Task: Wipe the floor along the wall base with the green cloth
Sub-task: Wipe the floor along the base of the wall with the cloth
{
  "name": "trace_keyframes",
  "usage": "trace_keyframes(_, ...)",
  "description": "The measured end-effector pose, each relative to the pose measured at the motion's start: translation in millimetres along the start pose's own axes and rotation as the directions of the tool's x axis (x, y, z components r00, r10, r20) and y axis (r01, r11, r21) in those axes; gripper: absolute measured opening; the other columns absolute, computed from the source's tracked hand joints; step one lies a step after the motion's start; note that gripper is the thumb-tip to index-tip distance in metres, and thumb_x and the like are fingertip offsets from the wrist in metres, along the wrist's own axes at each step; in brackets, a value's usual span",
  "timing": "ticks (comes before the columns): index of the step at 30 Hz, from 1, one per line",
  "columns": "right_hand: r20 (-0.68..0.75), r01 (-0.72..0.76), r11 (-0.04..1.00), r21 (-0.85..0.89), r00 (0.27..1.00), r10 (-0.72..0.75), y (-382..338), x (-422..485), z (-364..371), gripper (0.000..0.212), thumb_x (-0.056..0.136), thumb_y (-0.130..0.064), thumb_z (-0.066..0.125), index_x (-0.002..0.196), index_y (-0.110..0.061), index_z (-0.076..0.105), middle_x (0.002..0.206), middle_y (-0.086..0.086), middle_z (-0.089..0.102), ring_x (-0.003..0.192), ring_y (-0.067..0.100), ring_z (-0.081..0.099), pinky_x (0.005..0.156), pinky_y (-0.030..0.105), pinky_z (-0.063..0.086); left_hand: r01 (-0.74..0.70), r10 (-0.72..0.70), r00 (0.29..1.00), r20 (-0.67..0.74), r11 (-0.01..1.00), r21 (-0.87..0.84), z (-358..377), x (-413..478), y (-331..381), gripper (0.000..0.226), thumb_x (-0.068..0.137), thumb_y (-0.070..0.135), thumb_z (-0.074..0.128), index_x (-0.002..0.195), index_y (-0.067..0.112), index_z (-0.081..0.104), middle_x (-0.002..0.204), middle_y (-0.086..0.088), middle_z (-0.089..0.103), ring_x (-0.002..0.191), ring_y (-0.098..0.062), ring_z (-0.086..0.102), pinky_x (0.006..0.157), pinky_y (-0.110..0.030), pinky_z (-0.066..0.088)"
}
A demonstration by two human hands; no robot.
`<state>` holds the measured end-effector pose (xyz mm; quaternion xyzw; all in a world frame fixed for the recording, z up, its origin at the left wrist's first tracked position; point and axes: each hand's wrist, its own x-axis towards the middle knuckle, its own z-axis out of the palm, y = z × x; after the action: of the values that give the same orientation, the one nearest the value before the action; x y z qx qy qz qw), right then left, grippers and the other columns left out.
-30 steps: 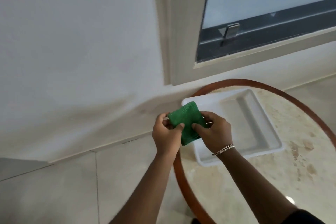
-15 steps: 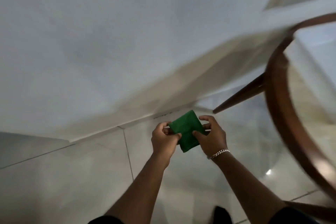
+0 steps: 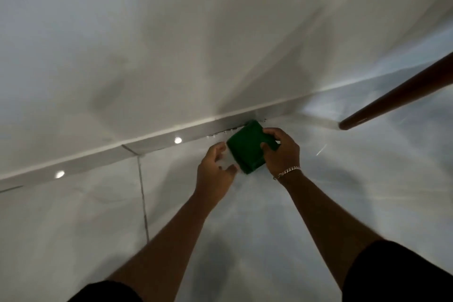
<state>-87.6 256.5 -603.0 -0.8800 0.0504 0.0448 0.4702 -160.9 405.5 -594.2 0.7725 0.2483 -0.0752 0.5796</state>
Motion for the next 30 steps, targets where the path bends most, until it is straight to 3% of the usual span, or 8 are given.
trace_keyframes(2,-0.074,0.056,0.987,-0.150,0.995,-0.068,10,4,11,0.032,0.082,-0.002,0.059,0.113,-0.008,0.065,0.116,0.018,0.063,0.107,0.033,0.057,0.092,0.052,0.051,-0.152,0.159,0.987,-0.019,0.964,0.218,-11,1,-26,0.055,0.090,0.015,0.064,0.142,0.013,0.047,0.145,-0.008,0.053,0.132,-0.024,0.050,0.110,-0.031,0.038)
trace_keyframes(4,-0.095,0.156,0.925,-0.346,0.975,-0.200,11,-1,22,0.034,0.085,-0.023,0.060,0.116,-0.010,0.064,0.124,0.018,0.060,0.113,0.035,0.053,0.094,0.053,0.047,-0.283,0.334,0.942,-0.001,0.799,0.531,-28,2,-55,0.054,0.094,0.026,0.050,0.144,0.008,0.044,0.151,-0.013,0.046,0.141,-0.032,0.042,0.117,-0.036,0.025)
trace_keyframes(7,0.065,0.296,0.779,-0.552,0.947,-0.314,17,-14,41,0.058,0.083,-0.056,0.051,0.124,-0.016,0.059,0.139,0.014,0.051,0.130,0.037,0.043,0.110,0.059,0.030,-0.286,0.393,0.916,0.078,0.506,0.814,-47,10,-87,0.068,0.095,0.047,0.030,0.152,0.010,0.028,0.162,-0.013,0.026,0.152,-0.031,0.019,0.123,-0.050,0.013)
trace_keyframes(9,0.119,0.337,0.730,-0.594,0.935,-0.334,26,-11,45,0.062,0.084,-0.058,0.046,0.129,-0.016,0.055,0.145,0.014,0.046,0.137,0.038,0.036,0.113,0.062,0.021,-0.244,0.387,0.920,0.068,0.428,0.870,-52,14,-93,0.077,0.094,0.056,0.026,0.155,0.011,0.019,0.165,-0.013,0.017,0.153,-0.029,0.011,0.123,-0.055,0.011)
trace_keyframes(13,0.088,0.307,0.677,-0.669,0.937,-0.338,43,13,29,0.057,0.089,-0.049,0.047,0.136,-0.017,0.050,0.150,0.010,0.043,0.142,0.036,0.030,0.115,0.063,0.015,-0.192,0.373,0.928,0.023,0.424,0.885,-53,18,-91,0.086,0.091,0.063,0.026,0.155,0.007,0.016,0.165,-0.017,0.017,0.153,-0.032,0.011,0.122,-0.057,0.011)
trace_keyframes(19,-0.144,0.054,0.803,-0.594,0.975,-0.171,28,21,35,0.061,0.086,-0.052,0.041,0.129,-0.012,0.055,0.143,0.013,0.050,0.135,0.038,0.037,0.112,0.060,0.021,-0.174,0.341,0.939,0.035,0.386,0.906,-52,17,-89,0.087,0.091,0.062,0.023,0.155,0.004,0.016,0.164,-0.019,0.017,0.153,-0.033,0.012,0.122,-0.058,0.012)
trace_keyframes(26,0.101,0.307,0.720,-0.622,0.944,-0.316,9,-10,75,0.056,0.084,-0.049,0.051,0.128,-0.014,0.056,0.140,0.011,0.052,0.131,0.038,0.043,0.110,0.064,0.021,-0.175,0.323,0.945,0.045,0.385,0.906,-52,18,-89,0.087,0.091,0.063,0.024,0.155,0.004,0.013,0.165,-0.018,0.015,0.154,-0.032,0.010,0.122,-0.058,0.012)
trace_keyframes(30,-0.014,0.162,0.692,-0.704,0.970,-0.241,38,29,26,0.057,0.086,-0.050,0.045,0.131,-0.016,0.053,0.144,0.010,0.049,0.134,0.036,0.040,0.111,0.066,0.018,-0.169,0.340,0.940,0.038,0.365,0.916,-52,17,-90,0.086,0.092,0.062,0.025,0.154,0.004,0.017,0.164,-0.018,0.018,0.153,-0.032,0.013,0.122,-0.057,0.011)
